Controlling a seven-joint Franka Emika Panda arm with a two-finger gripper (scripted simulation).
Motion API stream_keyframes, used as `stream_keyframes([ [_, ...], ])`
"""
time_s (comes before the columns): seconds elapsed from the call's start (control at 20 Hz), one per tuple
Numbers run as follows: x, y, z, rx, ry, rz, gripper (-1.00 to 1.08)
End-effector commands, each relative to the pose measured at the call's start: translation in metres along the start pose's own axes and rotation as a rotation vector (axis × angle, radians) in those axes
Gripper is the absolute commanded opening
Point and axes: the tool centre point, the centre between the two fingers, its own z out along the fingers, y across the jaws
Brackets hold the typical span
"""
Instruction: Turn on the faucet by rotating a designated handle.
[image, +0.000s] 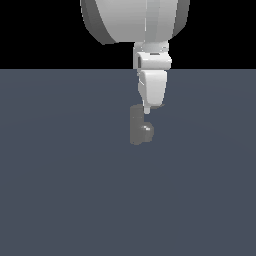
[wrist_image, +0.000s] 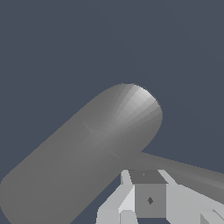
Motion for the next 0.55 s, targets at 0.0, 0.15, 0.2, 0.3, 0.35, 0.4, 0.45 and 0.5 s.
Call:
stream_keyframes([
  [0.0, 0.024, -0.007, 0.001, 0.008, 0.006, 0.027, -1.00],
  [0.15, 0.037, -0.013, 0.001, 0.007, 0.006, 0.033, -1.00],
  [0.2, 0.041, -0.014, 0.001, 0.007, 0.007, 0.035, -1.00],
  [0.3, 0.049, -0.017, 0.001, 0.007, 0.007, 0.039, -1.00],
  [0.35, 0.053, -0.019, 0.002, 0.007, 0.007, 0.040, -1.00],
  [0.4, 0.057, -0.021, 0.002, 0.006, 0.008, 0.042, -1.00],
  [0.45, 0.061, -0.022, 0.002, 0.006, 0.008, 0.044, -1.00],
  [0.5, 0.061, -0.022, 0.002, 0.006, 0.008, 0.044, -1.00],
])
